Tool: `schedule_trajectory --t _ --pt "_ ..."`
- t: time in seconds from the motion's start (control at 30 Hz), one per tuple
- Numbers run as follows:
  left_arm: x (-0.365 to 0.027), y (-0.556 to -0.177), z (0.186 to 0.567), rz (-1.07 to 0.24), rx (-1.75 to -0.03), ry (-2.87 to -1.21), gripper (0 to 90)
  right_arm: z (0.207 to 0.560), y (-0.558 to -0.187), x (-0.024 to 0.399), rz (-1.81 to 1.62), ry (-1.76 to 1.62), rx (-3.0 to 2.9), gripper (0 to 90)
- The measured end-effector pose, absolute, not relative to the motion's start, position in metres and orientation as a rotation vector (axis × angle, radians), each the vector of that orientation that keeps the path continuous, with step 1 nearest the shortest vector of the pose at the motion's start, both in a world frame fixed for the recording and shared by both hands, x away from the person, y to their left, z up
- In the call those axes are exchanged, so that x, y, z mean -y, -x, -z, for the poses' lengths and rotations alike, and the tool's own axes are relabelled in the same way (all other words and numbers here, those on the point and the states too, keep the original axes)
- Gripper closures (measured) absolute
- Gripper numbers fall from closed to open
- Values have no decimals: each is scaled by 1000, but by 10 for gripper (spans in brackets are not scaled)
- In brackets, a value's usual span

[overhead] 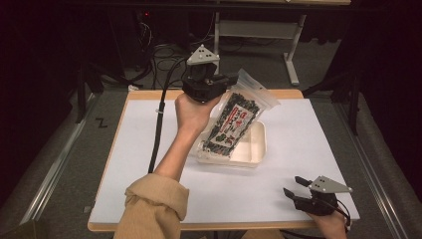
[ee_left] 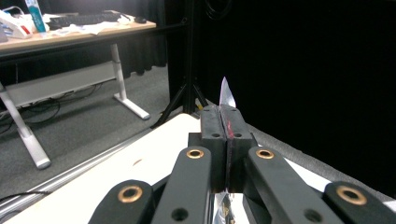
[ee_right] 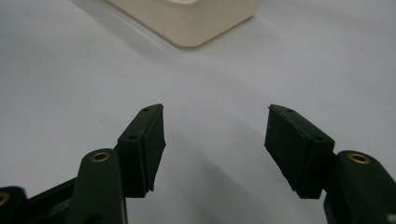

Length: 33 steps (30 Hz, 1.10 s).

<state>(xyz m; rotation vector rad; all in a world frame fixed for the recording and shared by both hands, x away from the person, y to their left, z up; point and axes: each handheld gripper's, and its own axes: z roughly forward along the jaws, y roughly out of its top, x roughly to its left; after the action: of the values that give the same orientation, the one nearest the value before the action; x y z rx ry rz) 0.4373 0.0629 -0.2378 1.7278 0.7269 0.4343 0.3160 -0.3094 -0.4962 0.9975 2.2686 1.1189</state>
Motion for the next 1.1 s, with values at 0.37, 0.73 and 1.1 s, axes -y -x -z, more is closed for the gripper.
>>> schedule_trajectory --t 0.37,0.73,1.1 --pt "-52 -454 244 -450 -754 -1721 900 496 -314 311 -1127 -996 -2260 384" --pt "-25 -479 268 -461 -769 -1755 900 496 -312 312 -1129 -1001 -2259 384" --pt "-8 -490 286 -453 -754 -1737 900 495 -309 315 -1135 -1004 -2257 384"
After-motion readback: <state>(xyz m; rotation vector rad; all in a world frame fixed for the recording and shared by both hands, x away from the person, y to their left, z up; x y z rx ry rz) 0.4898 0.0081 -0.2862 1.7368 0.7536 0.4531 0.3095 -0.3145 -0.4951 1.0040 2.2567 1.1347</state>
